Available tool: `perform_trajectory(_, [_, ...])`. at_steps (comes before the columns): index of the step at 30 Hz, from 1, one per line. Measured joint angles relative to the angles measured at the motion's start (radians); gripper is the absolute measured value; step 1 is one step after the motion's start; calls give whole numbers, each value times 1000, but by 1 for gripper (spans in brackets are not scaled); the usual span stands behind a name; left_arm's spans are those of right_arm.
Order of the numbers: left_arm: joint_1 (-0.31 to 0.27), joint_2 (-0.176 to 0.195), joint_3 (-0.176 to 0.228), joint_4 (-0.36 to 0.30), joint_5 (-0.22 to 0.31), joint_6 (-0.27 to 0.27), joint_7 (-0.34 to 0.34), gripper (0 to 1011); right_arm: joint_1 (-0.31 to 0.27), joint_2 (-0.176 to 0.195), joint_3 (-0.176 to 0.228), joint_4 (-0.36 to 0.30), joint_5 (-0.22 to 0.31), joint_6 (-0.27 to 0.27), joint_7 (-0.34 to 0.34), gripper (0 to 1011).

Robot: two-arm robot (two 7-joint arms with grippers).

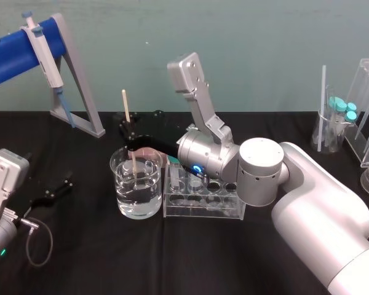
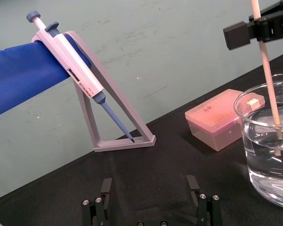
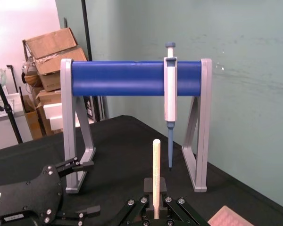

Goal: Hold the thermometer with one hand and immerse one end into the beaker, then reinsert it into the test tube rack.

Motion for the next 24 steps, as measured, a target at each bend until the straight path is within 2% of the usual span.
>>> perform_trajectory(24, [0, 0, 0, 0, 0, 0, 0, 1004, -17, -13, 16, 30, -21, -9, 14, 46])
